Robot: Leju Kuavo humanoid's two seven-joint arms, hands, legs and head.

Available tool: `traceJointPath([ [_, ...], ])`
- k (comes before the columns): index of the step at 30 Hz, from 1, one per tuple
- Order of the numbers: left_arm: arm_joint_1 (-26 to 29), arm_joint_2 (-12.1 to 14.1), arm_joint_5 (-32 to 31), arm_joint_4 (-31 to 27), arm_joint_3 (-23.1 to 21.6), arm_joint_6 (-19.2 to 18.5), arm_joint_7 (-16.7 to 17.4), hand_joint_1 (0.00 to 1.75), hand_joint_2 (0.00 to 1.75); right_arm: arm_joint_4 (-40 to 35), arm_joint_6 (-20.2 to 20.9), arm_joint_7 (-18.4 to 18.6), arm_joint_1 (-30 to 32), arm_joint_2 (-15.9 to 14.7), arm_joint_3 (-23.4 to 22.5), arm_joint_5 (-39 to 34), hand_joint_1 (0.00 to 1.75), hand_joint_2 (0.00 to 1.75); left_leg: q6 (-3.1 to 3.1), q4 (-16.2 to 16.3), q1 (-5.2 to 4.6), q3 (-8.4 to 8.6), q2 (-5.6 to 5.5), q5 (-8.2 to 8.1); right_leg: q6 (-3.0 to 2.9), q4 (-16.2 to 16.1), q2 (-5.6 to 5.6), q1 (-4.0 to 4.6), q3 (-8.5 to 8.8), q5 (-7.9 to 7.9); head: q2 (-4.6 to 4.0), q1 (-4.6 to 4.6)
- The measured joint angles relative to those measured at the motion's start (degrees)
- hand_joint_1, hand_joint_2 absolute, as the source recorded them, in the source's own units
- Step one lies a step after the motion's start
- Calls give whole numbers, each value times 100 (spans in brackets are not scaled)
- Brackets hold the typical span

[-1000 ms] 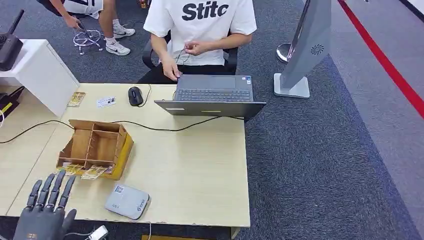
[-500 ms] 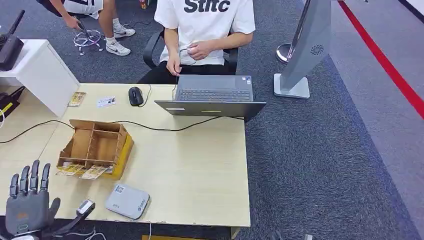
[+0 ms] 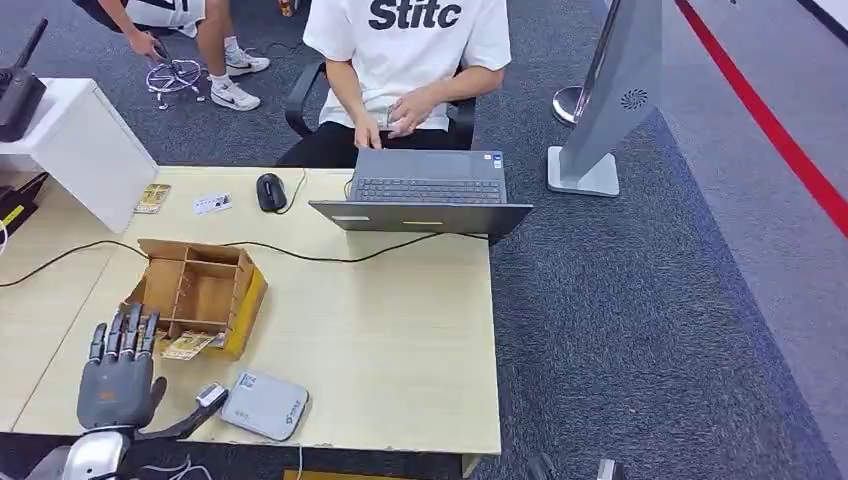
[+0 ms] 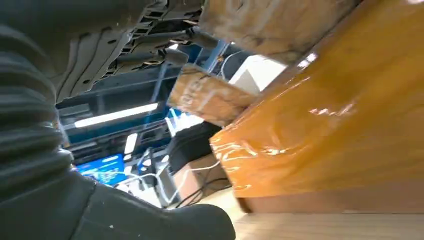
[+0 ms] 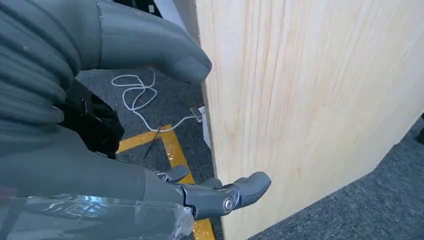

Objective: Pass the card to the sensor for recognition and then transmit it.

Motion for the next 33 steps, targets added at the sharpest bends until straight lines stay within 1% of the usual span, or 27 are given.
traceJointPath([
  [6,-23,118,0,0,-426,4,201,0,175,0,9,0,0,0,7,-4,0,175,0,0,0,2,0,0,0,0,0,0,0,0,0,0],
  [10,-26,169,0,-13,-583,4,232,0,175,2,9,-2,0,0,9,-7,0,175,0,0,0,2,0,0,0,0,0,0,0,0,0,-2],
  [15,-49,197,0,-15,-684,4,232,0,175,2,9,-2,-1,0,17,-7,0,175,0,0,0,1,1,0,0,0,0,0,0,0,0,0],
  [20,-45,228,0,-208,-732,7,236,0,175,2,11,-9,0,0,17,-24,0,175,0,0,0,1,0,0,0,0,0,0,0,0,0,-2],
  [24,-48,311,0,-372,-863,7,450,0,175,0,17,-9,1,0,17,-26,0,175,0,0,0,1,1,0,0,0,0,0,0,0,0,0],
  [26,-47,330,0,-428,-898,7,498,0,175,2,17,-7,1,0,18,-24,0,175,0,0,0,1,0,0,0,0,0,0,0,0,0,-2],
  [33,-22,370,0,-621,-898,7,437,0,175,2,48,-9,1,0,20,-24,0,175,0,0,1,1,0,0,0,1,0,1,0,0,0,0],
])
